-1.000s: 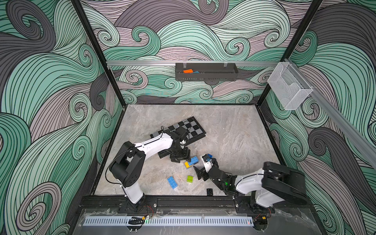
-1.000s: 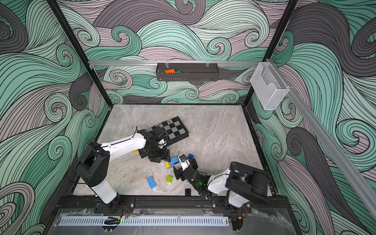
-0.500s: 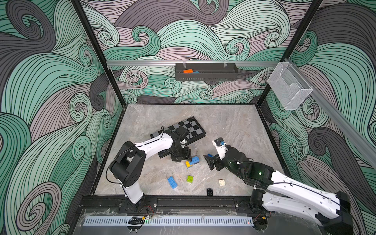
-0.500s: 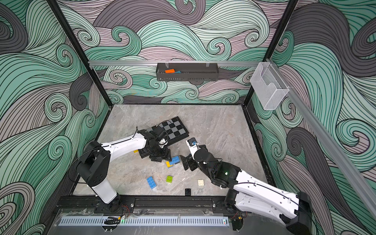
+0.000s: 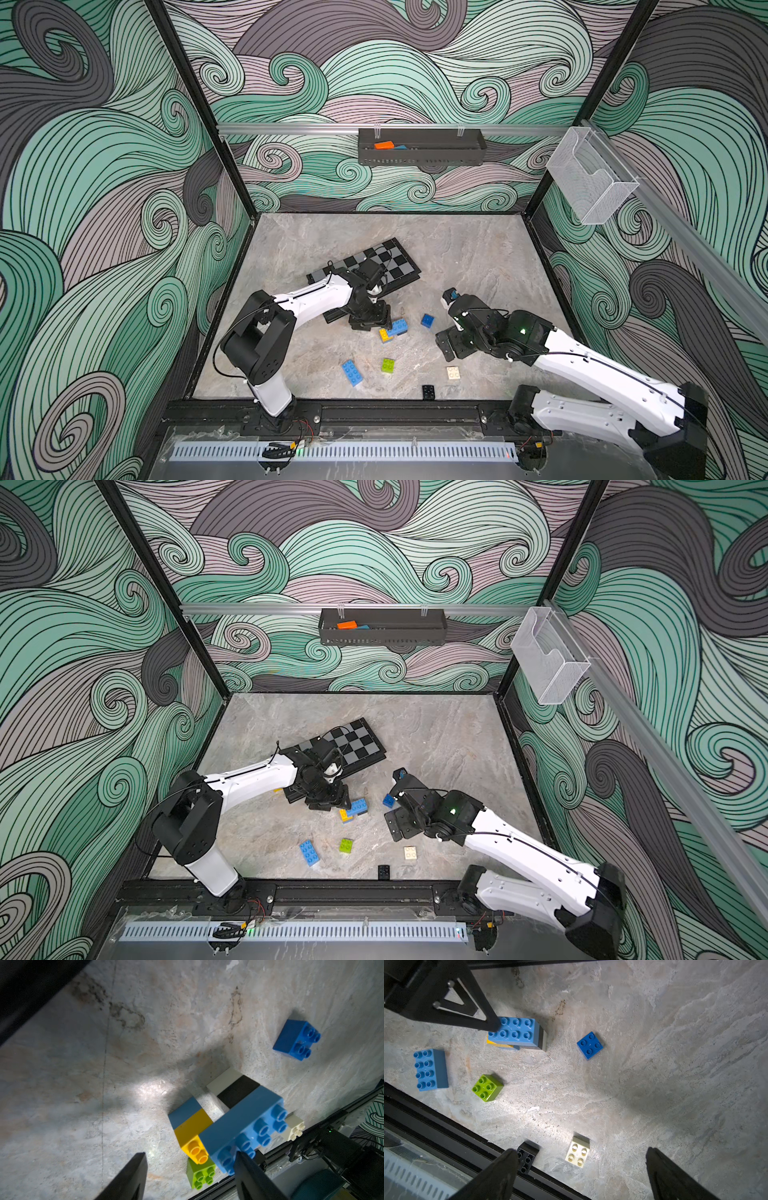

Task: Assemble a giraffe with lego
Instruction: Pick up the lego brick from the center of the board.

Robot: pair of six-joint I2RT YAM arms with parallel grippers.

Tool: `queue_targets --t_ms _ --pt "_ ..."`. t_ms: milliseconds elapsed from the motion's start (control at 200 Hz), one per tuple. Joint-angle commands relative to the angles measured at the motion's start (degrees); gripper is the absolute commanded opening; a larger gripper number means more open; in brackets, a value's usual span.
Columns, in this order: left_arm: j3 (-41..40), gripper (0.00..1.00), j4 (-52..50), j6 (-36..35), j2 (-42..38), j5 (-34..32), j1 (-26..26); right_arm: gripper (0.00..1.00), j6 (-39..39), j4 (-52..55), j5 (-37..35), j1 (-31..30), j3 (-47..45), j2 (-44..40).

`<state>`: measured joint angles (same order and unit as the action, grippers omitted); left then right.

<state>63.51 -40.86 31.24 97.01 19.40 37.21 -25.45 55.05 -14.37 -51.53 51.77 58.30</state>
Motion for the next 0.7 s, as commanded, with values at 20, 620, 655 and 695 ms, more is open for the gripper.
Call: queue_targets --t_ms 20,620,655,695 --pt "-2.68 0.70 -3.52 0.56 0.24 -8.14 0.63 0.99 -1.52 2.86 3.03 2.04 -0.67 0.66" --pt "0.48 0.71 -5.54 1.86 -7.48 -9.73 1.28 0.99 12.79 -7.83 3.34 9.68 0.88 16.81" --pt "0.48 0.71 -5.71 2.13 -8.24 -9.64 1.28 0.99 14.08 -9.30 3.78 9.98 0.56 18.20" --pt "0.43 0.71 -6.09 2.37 -9.03 -9.69 1.28 0.99 15.09 -11.05 4.23 10.43 0.49 19.83"
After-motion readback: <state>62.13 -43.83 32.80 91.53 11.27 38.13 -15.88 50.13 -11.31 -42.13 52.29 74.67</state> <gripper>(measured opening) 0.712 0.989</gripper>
